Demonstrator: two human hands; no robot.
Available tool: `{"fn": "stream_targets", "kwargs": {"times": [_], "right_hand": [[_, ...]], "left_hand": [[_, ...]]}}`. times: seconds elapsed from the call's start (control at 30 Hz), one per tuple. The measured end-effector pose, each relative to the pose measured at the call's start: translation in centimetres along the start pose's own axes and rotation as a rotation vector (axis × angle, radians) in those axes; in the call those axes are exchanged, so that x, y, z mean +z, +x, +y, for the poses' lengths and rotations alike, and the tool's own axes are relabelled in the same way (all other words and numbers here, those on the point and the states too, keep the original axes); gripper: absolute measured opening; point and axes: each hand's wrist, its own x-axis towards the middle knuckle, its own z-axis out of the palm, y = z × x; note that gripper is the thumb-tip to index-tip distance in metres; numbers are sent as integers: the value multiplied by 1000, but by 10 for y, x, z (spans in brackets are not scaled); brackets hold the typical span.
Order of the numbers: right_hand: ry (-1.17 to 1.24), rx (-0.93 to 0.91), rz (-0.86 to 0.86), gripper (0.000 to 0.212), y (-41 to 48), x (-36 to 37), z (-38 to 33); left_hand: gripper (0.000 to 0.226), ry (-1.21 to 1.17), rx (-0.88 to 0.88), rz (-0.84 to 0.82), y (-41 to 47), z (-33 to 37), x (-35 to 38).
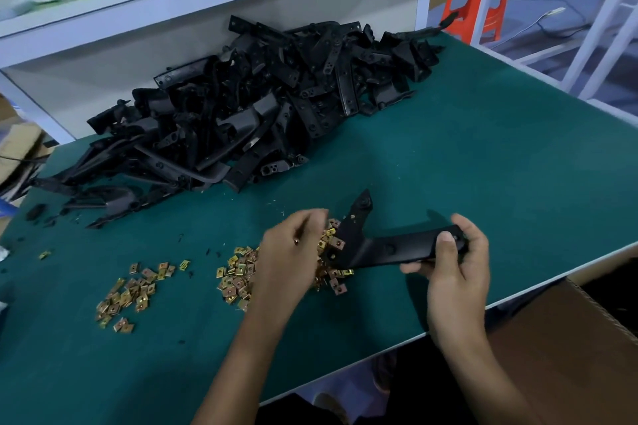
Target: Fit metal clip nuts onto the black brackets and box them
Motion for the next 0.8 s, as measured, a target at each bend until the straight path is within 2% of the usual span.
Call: {"fn": "stream_targets", "kwargs": {"times": [0.13, 0.2, 0.4, 0.57, 0.7, 0.8], "right_hand": [[5, -10, -27, 27, 2, -2, 5], [34, 1, -37, 25, 2, -2, 5], [-12, 22, -69, 29, 2, -1, 3], [-43, 43, -129, 28, 1, -1, 0], [-59, 33, -159, 27, 1, -2, -1], [-53, 34, -166, 28, 1, -3, 0]], "left_hand": [[20, 484, 135, -123, 34, -19, 4], [19, 525, 105, -172, 41, -24, 10], [14, 408, 51, -177, 44, -21, 8], [11, 101, -30, -81, 27, -16, -8], [18, -196, -56, -170, 11, -10, -18], [27, -321, -87, -240, 2, -7, -18]]}}
